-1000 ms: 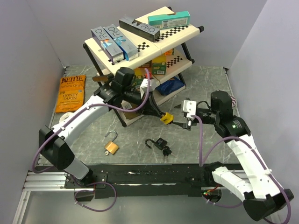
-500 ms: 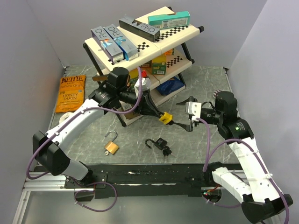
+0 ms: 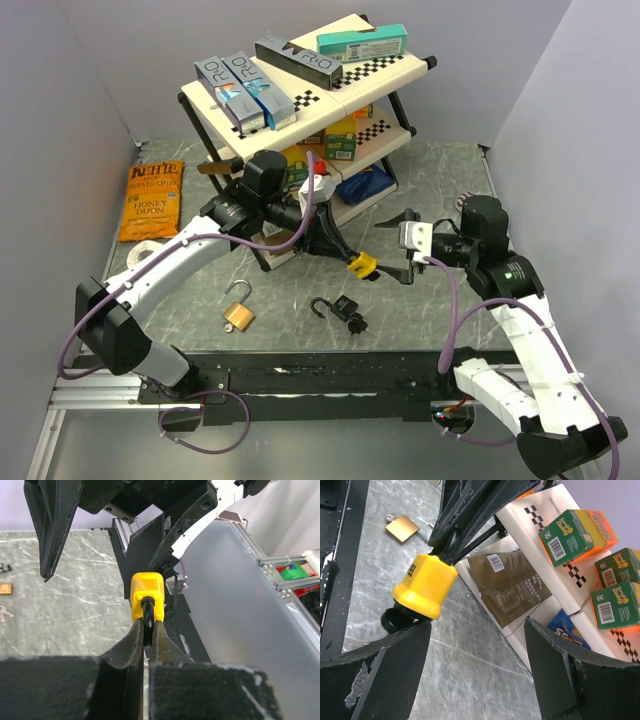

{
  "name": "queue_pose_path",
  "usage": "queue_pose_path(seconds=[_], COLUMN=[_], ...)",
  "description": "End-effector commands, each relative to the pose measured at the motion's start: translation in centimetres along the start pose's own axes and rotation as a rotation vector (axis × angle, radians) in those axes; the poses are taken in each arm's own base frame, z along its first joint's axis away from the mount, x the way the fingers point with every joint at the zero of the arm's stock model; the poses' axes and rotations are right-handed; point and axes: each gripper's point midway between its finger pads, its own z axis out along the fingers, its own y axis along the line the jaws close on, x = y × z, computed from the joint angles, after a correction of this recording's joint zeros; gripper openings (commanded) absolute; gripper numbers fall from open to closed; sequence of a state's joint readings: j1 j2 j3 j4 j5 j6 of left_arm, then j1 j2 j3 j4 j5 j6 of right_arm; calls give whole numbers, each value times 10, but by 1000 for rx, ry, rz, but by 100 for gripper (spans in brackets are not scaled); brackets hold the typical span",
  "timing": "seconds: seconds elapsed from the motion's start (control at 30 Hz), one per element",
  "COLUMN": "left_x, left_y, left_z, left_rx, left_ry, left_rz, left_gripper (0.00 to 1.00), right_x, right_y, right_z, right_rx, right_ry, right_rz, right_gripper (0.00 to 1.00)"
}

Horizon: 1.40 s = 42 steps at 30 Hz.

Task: Lock with the key
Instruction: Adjust the lock.

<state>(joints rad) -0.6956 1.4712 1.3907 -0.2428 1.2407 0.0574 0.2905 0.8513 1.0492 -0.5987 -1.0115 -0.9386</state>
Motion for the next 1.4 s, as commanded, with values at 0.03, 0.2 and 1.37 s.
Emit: queue_pose_path(seconds=[0.03, 0.2, 1.37], left_x=[-17, -22, -18], left_y=[-4, -4, -13], left_z=[4, 3, 1], left_rx=[38, 29, 52], left_ry=[-40, -52, -45], left_rz=[38, 49, 86], left_gripper=[1, 1, 1], right_x=[-38, -19, -26], right_y=[-2, 5, 14], right_z=[-7, -8, 0], right_rx=[-13, -18, -75], right_ry=[-86, -18, -19], right_rz=[-96, -65, -65], right_gripper=[82, 82, 77])
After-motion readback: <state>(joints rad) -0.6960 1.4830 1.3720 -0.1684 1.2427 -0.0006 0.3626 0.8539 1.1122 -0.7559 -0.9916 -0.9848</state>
